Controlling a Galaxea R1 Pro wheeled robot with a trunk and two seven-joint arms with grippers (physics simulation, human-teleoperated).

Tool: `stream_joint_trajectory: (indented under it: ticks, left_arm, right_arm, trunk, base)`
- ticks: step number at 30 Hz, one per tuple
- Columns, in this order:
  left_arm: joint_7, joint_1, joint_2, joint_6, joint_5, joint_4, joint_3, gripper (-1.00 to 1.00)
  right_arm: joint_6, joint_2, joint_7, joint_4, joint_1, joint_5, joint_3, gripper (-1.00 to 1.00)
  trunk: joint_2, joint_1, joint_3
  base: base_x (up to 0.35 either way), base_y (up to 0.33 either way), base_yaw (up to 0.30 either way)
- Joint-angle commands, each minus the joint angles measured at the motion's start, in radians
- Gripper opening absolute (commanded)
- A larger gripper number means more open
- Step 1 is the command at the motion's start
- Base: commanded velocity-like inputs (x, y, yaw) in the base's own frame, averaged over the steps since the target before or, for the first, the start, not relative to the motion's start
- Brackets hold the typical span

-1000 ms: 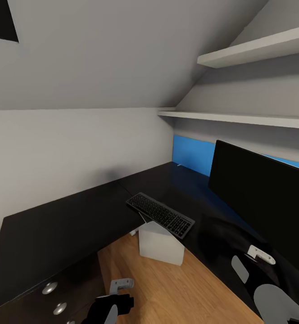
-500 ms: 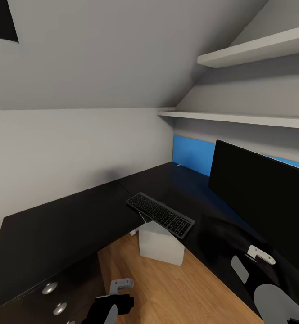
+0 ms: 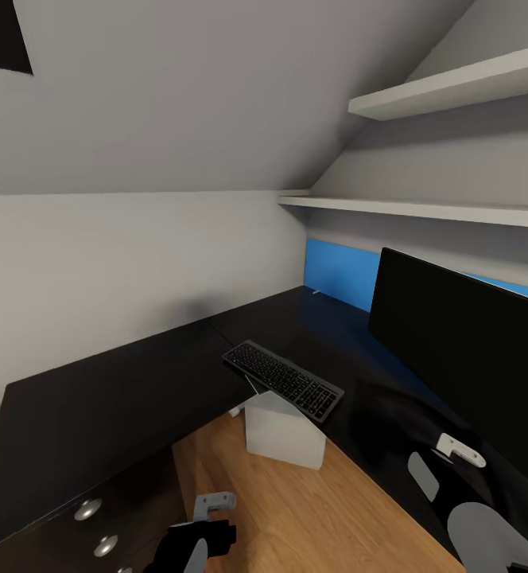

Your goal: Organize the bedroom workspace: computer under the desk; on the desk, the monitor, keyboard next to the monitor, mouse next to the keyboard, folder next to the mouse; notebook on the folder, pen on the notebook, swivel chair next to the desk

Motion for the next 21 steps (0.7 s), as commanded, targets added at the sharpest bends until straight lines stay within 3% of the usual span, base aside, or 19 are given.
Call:
stream_joint_trajectory:
  ticks: [1, 21]
  left_arm:
    - [0.009, -0.001, 0.000, 0.003, 0.011, -0.001, -0.002, 1.00]
    - [0.009, -0.001, 0.002, 0.003, 0.011, 0.000, 0.000, 1.00]
  right_arm:
    - [0.006, 0.001, 0.001, 0.005, 0.000, -0.032, -0.005, -1.00]
    - [0.006, 0.001, 0.003, 0.004, 0.000, -0.032, -0.005, -1.00]
  trunk:
    - [-0.001, 0.000, -0.001]
    - [-0.001, 0.000, -0.001]
  base:
    - [0.000, 0.000, 0.000]
    - [0.000, 0.000, 0.000]
